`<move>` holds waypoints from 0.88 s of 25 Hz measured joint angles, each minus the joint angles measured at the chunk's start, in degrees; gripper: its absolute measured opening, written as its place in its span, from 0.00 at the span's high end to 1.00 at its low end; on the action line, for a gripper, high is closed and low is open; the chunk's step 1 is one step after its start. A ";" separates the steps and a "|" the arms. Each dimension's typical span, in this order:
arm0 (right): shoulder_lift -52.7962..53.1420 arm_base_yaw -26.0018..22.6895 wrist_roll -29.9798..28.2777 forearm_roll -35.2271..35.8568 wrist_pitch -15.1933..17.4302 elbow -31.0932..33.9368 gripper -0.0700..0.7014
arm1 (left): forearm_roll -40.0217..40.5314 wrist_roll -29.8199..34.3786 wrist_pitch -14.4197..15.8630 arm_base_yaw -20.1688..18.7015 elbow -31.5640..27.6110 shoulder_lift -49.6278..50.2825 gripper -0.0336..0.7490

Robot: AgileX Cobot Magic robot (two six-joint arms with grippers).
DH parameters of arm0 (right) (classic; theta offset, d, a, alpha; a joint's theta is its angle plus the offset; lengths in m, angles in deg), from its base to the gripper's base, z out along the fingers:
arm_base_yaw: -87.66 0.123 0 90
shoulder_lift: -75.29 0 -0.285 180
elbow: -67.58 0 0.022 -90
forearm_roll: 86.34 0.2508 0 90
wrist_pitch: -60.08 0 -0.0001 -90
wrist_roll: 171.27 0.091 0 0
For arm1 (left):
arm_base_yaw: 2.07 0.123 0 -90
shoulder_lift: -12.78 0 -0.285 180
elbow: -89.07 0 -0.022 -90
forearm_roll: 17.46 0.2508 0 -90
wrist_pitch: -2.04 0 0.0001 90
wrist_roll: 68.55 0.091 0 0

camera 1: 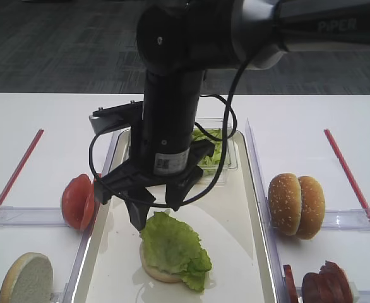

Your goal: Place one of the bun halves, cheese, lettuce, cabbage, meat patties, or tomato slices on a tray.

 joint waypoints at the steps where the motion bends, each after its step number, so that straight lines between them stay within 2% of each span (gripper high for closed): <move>1: 0.00 0.00 0.00 0.00 0.41 -0.71 0.30 | 0.00 0.00 0.00 0.00 0.00 0.00 0.35; 5: 0.00 -0.11 0.37 0.00 0.93 -3.93 0.30 | 0.00 0.00 0.00 0.00 0.00 0.00 0.35; 9: 0.08 -2.28 1.34 1.22 1.17 -6.49 0.30 | 0.00 0.00 0.00 0.00 0.00 0.00 0.35; 14: 0.08 -9.02 1.57 5.24 1.44 -8.09 0.30 | 0.00 0.00 0.00 0.00 0.00 0.00 0.35; 22: 0.78 -14.67 1.61 0.63 1.75 -8.21 0.30 | 0.00 0.00 0.00 0.00 0.00 0.00 0.35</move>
